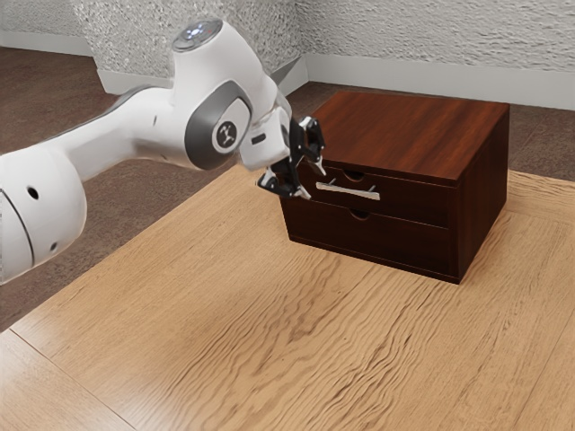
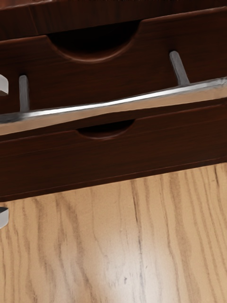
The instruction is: Pull the drawer handle with one arm to open the drawer
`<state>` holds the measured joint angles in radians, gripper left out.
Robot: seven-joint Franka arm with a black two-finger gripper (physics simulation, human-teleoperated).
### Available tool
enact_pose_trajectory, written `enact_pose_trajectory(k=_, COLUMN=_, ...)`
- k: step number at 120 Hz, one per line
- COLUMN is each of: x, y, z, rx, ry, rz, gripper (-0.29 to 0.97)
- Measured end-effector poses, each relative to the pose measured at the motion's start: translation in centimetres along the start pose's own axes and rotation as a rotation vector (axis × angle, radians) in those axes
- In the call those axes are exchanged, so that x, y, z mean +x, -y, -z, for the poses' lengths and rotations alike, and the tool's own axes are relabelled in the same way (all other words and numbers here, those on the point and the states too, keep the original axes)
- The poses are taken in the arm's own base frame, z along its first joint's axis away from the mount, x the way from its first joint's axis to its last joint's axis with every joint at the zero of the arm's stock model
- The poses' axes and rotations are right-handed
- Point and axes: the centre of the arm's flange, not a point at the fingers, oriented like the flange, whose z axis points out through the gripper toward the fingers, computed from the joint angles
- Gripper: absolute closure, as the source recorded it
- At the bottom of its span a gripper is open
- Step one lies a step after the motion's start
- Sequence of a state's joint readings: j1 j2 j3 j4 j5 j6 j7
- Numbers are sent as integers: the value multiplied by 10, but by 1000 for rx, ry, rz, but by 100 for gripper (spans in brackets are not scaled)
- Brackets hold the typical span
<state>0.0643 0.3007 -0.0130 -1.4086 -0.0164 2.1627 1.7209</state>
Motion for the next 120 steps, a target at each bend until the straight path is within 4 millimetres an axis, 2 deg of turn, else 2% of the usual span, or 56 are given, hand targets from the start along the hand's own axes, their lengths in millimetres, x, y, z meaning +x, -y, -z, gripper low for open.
enact_pose_trajectory(k=26, x=22, y=6, z=-15, rx=-7, ry=-37, rz=-11, gripper=45)
enact_pose_trajectory(k=42, x=26, y=6, z=-27, rx=-19, ry=-45, rz=-10, gripper=43)
enact_pose_trajectory(k=80, x=43, y=11, z=-19, rx=-3, ry=-49, rz=-31, gripper=47)
enact_pose_trajectory(k=92, x=54, y=12, z=-16, rx=-1, ry=-54, rz=-45, gripper=47)
enact_pose_trajectory(k=120, x=50, y=8, z=-21, rx=-15, ry=-51, rz=-37, gripper=46)
